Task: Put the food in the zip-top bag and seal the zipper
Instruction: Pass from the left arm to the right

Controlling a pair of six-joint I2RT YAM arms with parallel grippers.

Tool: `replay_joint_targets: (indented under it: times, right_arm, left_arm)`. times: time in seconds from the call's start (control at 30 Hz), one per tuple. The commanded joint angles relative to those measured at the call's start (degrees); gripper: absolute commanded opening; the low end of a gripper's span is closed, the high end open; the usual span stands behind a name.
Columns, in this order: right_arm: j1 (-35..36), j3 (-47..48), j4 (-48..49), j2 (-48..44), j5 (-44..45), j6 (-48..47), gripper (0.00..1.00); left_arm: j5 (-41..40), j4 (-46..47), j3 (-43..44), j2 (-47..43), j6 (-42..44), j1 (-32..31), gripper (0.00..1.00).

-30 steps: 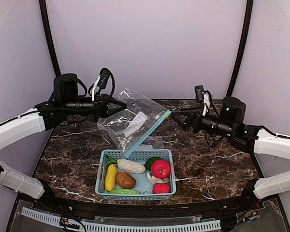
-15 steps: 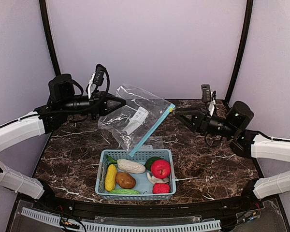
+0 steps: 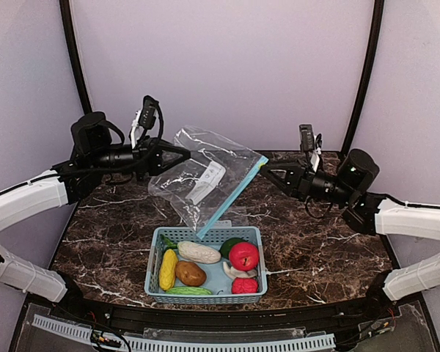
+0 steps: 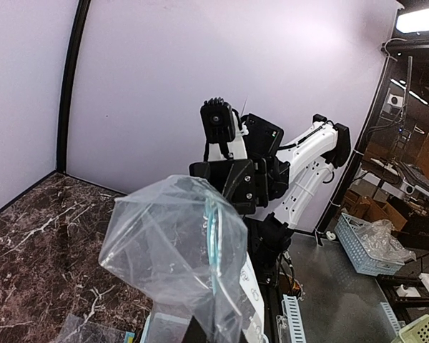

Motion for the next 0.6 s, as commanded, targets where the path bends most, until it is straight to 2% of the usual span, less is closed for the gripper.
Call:
replay_joint_targets:
  times: [0.0, 0.33, 0.43, 0.5, 0.53, 0.57]
  right_arm:
    - [-0.1, 2.6, 3.5, 0.8, -1.0, -0.2, 0.25]
    - [-0.1, 3.7, 3.6, 1.9, -1.9, -0.7, 0.01]
    - [-0.1, 3.7, 2.2, 1.6, -1.5, -1.2, 0.0]
    - [-0.1, 3.9, 1.0, 1.3, -1.0, -1.9, 0.0]
    - [-0.1, 4.2, -0.3, 0.9, -0.7, -2.6, 0.0]
    - [-0.1, 4.6, -3.2, 0.4, -0.1, -3.6, 0.0]
  left_arm:
    - [1.4, 1.7, -0.7, -1.4, -0.6, -0.1, 0.01]
    - [1.2, 1.3, -0.7, -1.1, -0.2, -0.1, 0.01]
    - [0.4, 0.0, -0.3, -0.9, 0.7, -0.1, 0.01]
    - [-0.9, -2.5, 0.3, -0.9, 2.5, -0.1, 0.11]
    - [-2.3, -5.6, 0.7, -1.0, 3.5, -0.1, 0.28]
    - [-3.3, -7.6, 1.9, -1.1, 6.1, -0.1, 0.38]
